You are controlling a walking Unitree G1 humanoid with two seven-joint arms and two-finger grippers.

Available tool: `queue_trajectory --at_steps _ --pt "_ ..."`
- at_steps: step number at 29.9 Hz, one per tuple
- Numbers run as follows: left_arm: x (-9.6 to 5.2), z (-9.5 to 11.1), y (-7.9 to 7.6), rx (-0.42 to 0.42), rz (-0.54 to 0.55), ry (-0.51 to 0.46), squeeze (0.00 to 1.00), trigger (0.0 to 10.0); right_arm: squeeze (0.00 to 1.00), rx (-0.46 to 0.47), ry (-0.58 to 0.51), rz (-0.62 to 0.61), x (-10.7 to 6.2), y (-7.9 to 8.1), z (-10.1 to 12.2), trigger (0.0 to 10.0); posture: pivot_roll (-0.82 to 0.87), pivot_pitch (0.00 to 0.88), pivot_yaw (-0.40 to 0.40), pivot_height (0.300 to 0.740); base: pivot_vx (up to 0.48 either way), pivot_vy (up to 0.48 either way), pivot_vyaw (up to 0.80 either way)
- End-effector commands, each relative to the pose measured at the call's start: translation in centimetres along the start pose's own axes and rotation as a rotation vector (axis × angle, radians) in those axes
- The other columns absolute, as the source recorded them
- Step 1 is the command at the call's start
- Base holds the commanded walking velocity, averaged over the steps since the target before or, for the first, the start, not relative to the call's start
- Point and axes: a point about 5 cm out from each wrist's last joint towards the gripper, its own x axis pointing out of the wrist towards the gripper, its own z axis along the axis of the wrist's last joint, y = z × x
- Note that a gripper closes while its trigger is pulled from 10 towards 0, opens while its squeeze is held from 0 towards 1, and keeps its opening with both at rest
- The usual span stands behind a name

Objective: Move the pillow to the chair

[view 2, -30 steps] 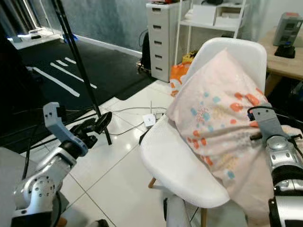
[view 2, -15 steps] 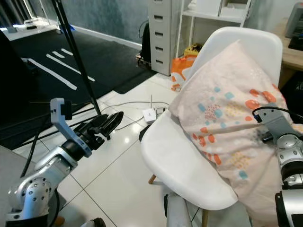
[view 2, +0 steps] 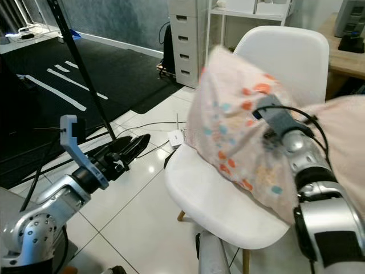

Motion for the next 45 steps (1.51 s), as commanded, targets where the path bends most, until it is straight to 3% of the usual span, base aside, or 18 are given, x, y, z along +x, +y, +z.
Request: queue_trajectory --at_steps 1,4,6,7,9,13,14,17,18,20,21,27,33,35,39,40,41,45 --pt "-0.4 0.4 0.1 0.012 0.006 0.003 0.0 10.0 0.0 0.031 -0.065 0.095 0.2 1.8 1.3 10.0 -0.16 0.151 0.1 0.547 0.0 0.0 0.0" --pt "-0.4 0.4 0.1 0.012 0.007 0.003 0.0 10.0 0.0 0.031 -0.08 0.115 0.3 2.2 1.5 10.0 -0.16 0.151 0.1 0.547 0.0 0.0 0.0" --pt "-0.4 0.4 0.1 0.011 0.012 0.002 0.0 10.0 0.0 -0.032 -0.053 0.172 -0.1 3.8 0.2 10.0 -0.17 0.15 0.098 0.547 0.0 0.0 0.0" --pt "-0.4 0.4 0.1 0.011 0.012 0.002 0.0 10.0 0.0 -0.032 -0.053 0.172 -0.1 3.8 0.2 10.0 -0.17 0.15 0.098 0.547 0.0 0.0 0.0" --pt "-0.4 0.2 0.1 0.003 0.011 0.002 0.0 10.0 0.0 -0.087 0.056 0.177 -0.9 4.4 -2.8 10.0 -0.17 0.148 0.095 0.547 0.0 0.0 0.0" --pt "-0.4 0.2 0.0 0.001 0.009 0.003 0.0 10.0 0.0 -0.104 0.099 0.169 -1.1 4.4 -3.8 10.0 -0.17 0.148 0.095 0.547 0.0 0.0 0.0" --pt "-0.3 0.0 0.0 -0.004 0.005 0.006 0.0 10.0 0.0 -0.092 0.266 0.108 -2.1 3.0 -6.9 10.0 -0.18 0.145 0.095 0.547 0.0 0.0 0.0" --pt "-0.3 0.0 0.0 -0.004 0.005 0.006 0.0 10.0 0.0 -0.092 0.266 0.108 -2.1 3.0 -6.9 10.0 -0.18 0.145 0.095 0.547 0.0 0.0 0.0" --pt "-0.2 0.0 -0.1 -0.01 0.0 0.003 0.0 10.0 0.89 -0.068 0.335 0.071 -2.6 1.8 -8.2 10.0 -0.19 0.145 0.098 0.547 0.0 0.0 0.0" --pt "-0.2 0.0 -0.2 -0.012 0.0 0.002 0.0 10.0 0.89 -0.059 0.336 0.066 -2.6 1.6 -8.2 10.0 -0.19 0.145 0.098 0.547 0.0 0.0 0.0" --pt "-0.1 0.0 -0.2 -0.013 -0.002 0.001 0.0 10.0 1.0 -0.052 0.331 0.05 -2.6 1.2 -8.1 10.0 -0.19 0.143 0.097 0.547 0.0 0.0 0.0" --pt "0.1 0.0 -0.5 -0.02 -0.006 -0.005 0.0 10.0 1.0 -0.044 0.295 0.005 -2.3 0.3 -7.3 10.0 -0.19 0.141 0.096 0.547 0.0 0.0 0.0" --pt "0.3 0.2 -0.8 -0.028 -0.012 -0.025 0.0 10.0 1.0 -0.07 0.219 -0.165 -1.6 -2.4 -5.0 10.0 -0.19 0.137 0.091 0.547 0.0 0.0 0.0" --pt "0.3 0.2 -0.8 -0.028 -0.012 -0.025 0.0 10.0 1.0 -0.07 0.219 -0.165 -1.6 -2.4 -5.0 10.0 -0.19 0.137 0.091 0.547 0.0 0.0 0.0" --pt "0.4 0.6 -1.2 -0.059 -0.035 -0.067 0.0 10.0 1.0 -0.123 0.152 -0.34 -1.6 -5.8 -3.0 10.0 -0.2 0.133 0.083 0.547 0.0 0.0 0.0" --pt "0.4 0.6 -1.2 -0.059 -0.035 -0.067 0.0 10.0 1.0 -0.123 0.152 -0.34 -1.6 -5.8 -3.0 10.0 -0.2 0.133 0.083 0.547 0.0 0.0 0.0" --pt "0.5 0.7 -1.6 -0.066 -0.063 -0.08 0.0 10.0 1.0 -0.094 0.101 -0.373 -1.5 -6.6 -1.8 10.0 -0.2 0.132 0.08 0.547 0.0 0.0 0.0" --pt "0.4 0.7 -1.8 -0.068 -0.074 -0.084 0.0 10.0 1.0 -0.038 0.074 -0.368 -1.3 -6.8 -1.0 10.0 -0.2 0.13 0.075 0.547 0.0 0.0 0.0"
